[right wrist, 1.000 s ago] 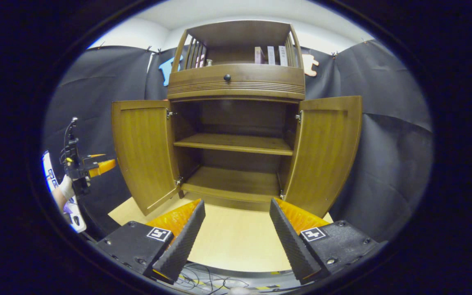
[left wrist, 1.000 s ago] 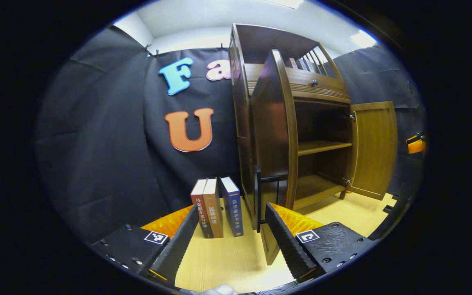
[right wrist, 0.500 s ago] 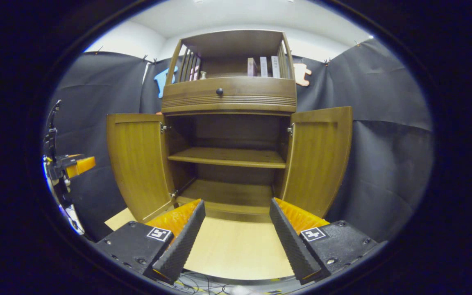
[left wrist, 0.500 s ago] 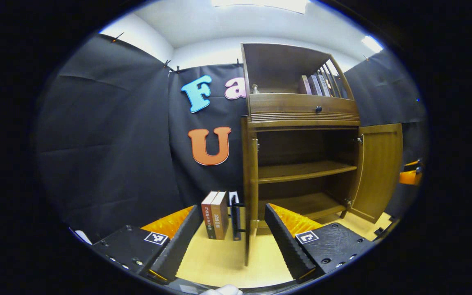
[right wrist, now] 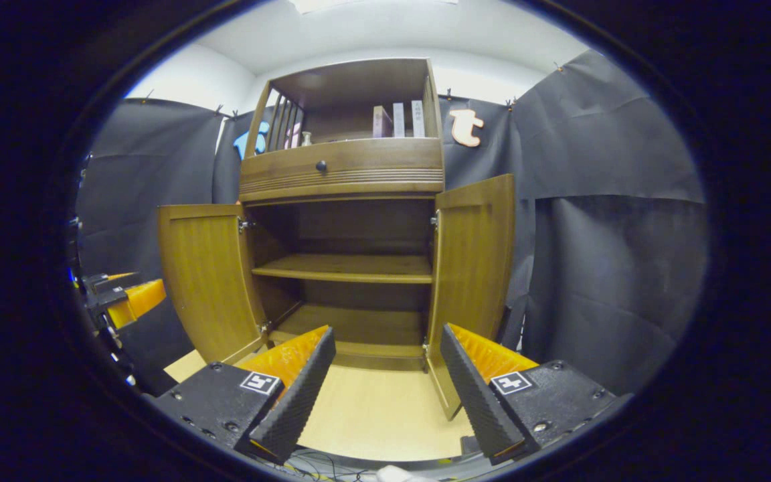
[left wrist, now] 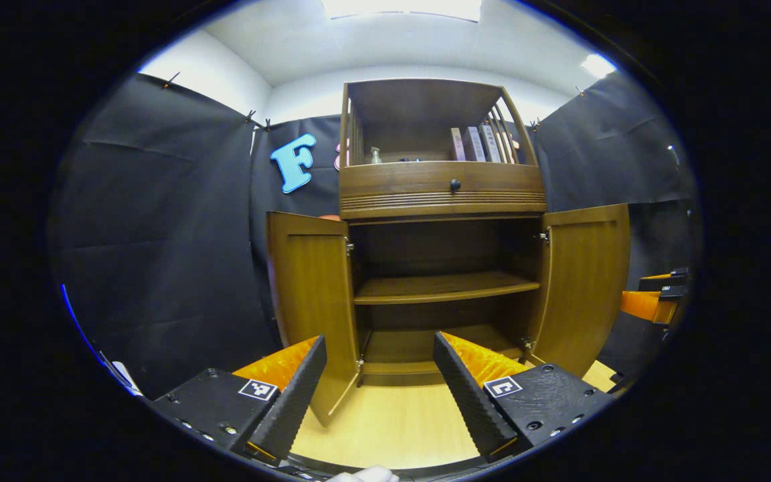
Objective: Open the right door of the double-door shoe cabinet with the right hand, and open the left door with the left hand.
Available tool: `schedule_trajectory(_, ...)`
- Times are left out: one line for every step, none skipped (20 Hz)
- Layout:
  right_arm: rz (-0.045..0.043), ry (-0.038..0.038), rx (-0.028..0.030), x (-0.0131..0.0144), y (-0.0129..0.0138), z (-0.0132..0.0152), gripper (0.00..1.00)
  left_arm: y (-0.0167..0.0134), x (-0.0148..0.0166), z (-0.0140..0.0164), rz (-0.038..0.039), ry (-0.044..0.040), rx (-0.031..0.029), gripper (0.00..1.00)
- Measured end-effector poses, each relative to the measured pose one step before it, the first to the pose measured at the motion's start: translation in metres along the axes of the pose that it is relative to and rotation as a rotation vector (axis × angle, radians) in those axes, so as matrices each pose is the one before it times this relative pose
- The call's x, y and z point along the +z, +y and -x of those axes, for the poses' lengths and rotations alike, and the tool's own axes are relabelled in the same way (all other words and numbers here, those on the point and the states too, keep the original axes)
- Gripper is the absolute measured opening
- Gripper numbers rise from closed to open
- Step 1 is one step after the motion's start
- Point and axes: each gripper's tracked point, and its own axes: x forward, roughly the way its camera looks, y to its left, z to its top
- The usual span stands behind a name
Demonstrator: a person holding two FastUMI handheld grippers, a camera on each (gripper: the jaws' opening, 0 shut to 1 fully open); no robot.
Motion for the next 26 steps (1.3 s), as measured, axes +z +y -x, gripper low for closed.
schedule_trajectory(0.00093,-0.00098,-0.00021,0.00124,-0.00679,0.00088,1.00,-0.00674,0.00269,0.00093,-0.00033,-0.00188,0.00049,0.96)
schedule_trajectory(0.00081,-0.00309,0.00201,0.00165,-0.00478,0.00056,1.00,-0.00622,0.00384,-0.00069,0.00389,-0.00399,-0.00056,0.96)
schedule_trajectory(0.00228,-0.00334,0.00414,0.00210,-0.00269,0.00050,1.00,-0.00582,0.00190,-0.00097,0.00464,-0.00186,-0.00382,0.96)
schedule_trajectory(0.00094,-0.00167,0.00350,0.00153,-0.00245,0.00046,1.00,-0.00438,0.00266,-0.00053,0.00264,-0.00143,0.00166,0.96)
schedule_trajectory(0.00089,-0.00230,0.00679,0.00048,-0.00104,0.00029,1.00,-0.00305,0.00120,0.00040,-0.00122,0.00274,0.00463,0.96)
schedule_trajectory(0.00353,-0.00216,0.00779,0.00048,-0.00033,-0.00024,1.00,-0.00141,0.00102,-0.00014,-0.00565,-0.00348,0.00085,0.96)
schedule_trajectory(0.00443,-0.00169,0.00406,0.00012,-0.00115,0.00033,1.00,-0.00374,0.00128,0.00009,-0.00818,-0.00103,0.00064,0.96)
schedule_trajectory(0.00308,-0.00195,0.00294,0.00103,-0.00118,0.00023,1.00,-0.00246,0.00155,-0.00074,-0.00951,-0.00122,-0.00151,1.00)
schedule_trajectory(0.00070,-0.00134,0.00403,0.00050,-0.00016,0.00059,0.99,-0.00294,0.00082,-0.00057,-0.00884,-0.00248,-0.00184,1.00)
schedule_trajectory(-0.00267,-0.00173,0.00105,0.00041,-0.00112,-0.00047,1.00,-0.00236,0.00032,0.00020,-0.00225,0.00098,-0.00376,1.00)
schedule_trajectory(-0.00409,-0.00043,-0.00078,0.00010,-0.00160,0.00069,0.99,-0.00346,-0.00037,-0.00098,0.00311,0.00229,-0.00733,0.96)
schedule_trajectory(-0.00400,0.00194,-0.00292,0.00012,-0.00166,-0.00035,1.00,-0.00063,-0.00008,-0.00055,0.00634,0.00245,-0.00334,0.96)
schedule_trajectory(-0.00426,0.00084,-0.00257,-0.00041,-0.00128,0.00046,1.00,0.00041,0.00089,-0.00021,0.00539,0.00092,-0.00275,0.96)
schedule_trajectory(-0.00340,-0.00019,-0.00312,0.00061,-0.00097,-0.00002,1.00,0.00026,0.00030,-0.00089,0.00341,0.00111,-0.00195,0.96)
schedule_trajectory(-0.00177,0.00036,-0.00180,0.00000,-0.00032,-0.00019,1.00,-0.00047,0.00046,-0.00042,0.00110,0.00190,0.00015,0.96)
schedule_trajectory(-0.00097,0.00131,-0.00183,-0.00056,-0.00036,0.00024,1.00,0.00015,0.00093,-0.00132,-0.00170,-0.00222,-0.00067,1.00)
schedule_trajectory(-0.00029,0.00295,-0.00119,-0.00149,0.00046,0.00090,1.00,0.00072,0.00017,-0.00099,-0.00347,0.00091,-0.00066,0.96)
schedule_trajectory(0.00002,0.00370,-0.00158,-0.00090,0.00018,-0.00009,0.99,0.00031,-0.00008,-0.00050,-0.00406,0.00063,-0.00077,0.96)
schedule_trajectory(-0.00110,0.00225,-0.00138,-0.00109,0.00042,0.00037,1.00,0.00015,-0.00031,0.00010,-0.00301,0.00030,-0.00246,0.96)
schedule_trajectory(-0.00011,0.00133,-0.00148,-0.00047,0.00068,0.00061,1.00,-0.00078,0.00091,-0.00031,-0.00131,-0.00138,-0.00453,0.96)
schedule_trajectory(0.00017,0.00068,-0.00252,0.00038,0.00044,0.00000,1.00,0.00002,0.00062,-0.00113,-0.00171,-0.00325,-0.00445,0.96)
schedule_trajectory(-0.00019,0.00082,-0.00189,0.00030,-0.00021,0.00008,1.00,0.00047,-0.00014,-0.00075,-0.00204,0.00009,-0.00299,0.96)
schedule_trajectory(0.00023,-0.00101,-0.00080,-0.00077,0.00134,0.00134,1.00,0.00076,-0.00030,-0.00039,-0.00172,-0.00204,-0.00212,0.96)
schedule_trajectory(0.00052,-0.00246,-0.00146,0.00148,0.00034,0.00036,1.00,0.00012,0.00067,0.00024,-0.00009,-0.00106,-0.00284,0.96)
schedule_trajectory(0.00088,-0.00208,-0.00095,0.00018,0.00186,0.00011,1.00,0.00109,-0.00012,-0.00064,0.00108,-0.00225,-0.00165,0.96)
schedule_trajectory(0.00091,-0.00165,-0.00075,0.00046,0.00097,0.00036,1.00,0.00026,0.00016,-0.00024,0.00130,-0.00076,-0.00286,0.96)
